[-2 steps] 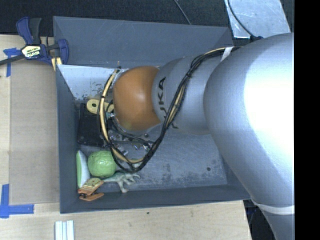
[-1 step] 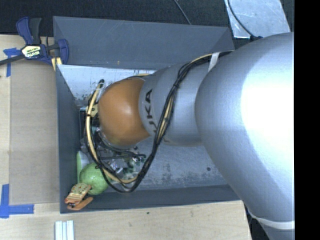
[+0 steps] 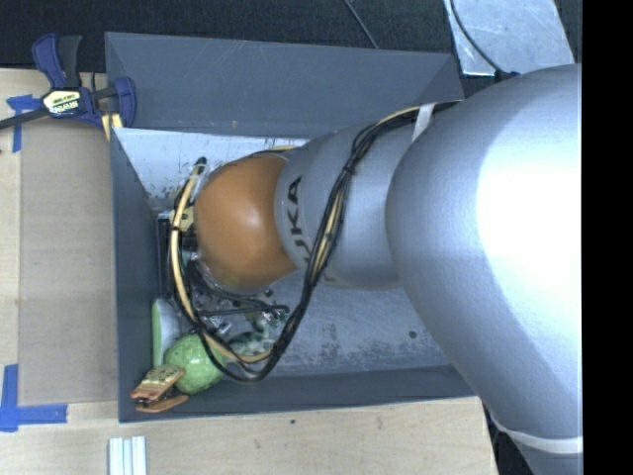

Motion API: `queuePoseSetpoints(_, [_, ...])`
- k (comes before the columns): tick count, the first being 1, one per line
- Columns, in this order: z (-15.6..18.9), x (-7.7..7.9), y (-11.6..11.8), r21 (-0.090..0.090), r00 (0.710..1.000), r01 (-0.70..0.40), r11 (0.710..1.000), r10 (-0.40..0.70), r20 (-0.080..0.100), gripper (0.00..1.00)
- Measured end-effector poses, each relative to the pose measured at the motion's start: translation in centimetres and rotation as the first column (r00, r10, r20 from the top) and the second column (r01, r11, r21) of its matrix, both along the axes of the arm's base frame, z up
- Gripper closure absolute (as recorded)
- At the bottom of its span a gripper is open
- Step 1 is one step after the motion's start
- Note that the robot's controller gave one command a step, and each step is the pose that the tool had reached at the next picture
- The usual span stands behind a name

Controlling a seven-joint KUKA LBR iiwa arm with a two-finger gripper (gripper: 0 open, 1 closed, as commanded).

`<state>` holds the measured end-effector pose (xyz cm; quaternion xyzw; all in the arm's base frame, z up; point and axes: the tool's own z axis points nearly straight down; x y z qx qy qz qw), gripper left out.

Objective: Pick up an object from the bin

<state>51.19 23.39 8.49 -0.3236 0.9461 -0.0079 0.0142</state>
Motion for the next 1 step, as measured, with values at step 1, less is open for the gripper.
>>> queuePoseSetpoints(1, [0.0, 0.0, 0.0, 0.0, 1.0, 0.0, 1.0, 0.0, 0.0, 1.0])
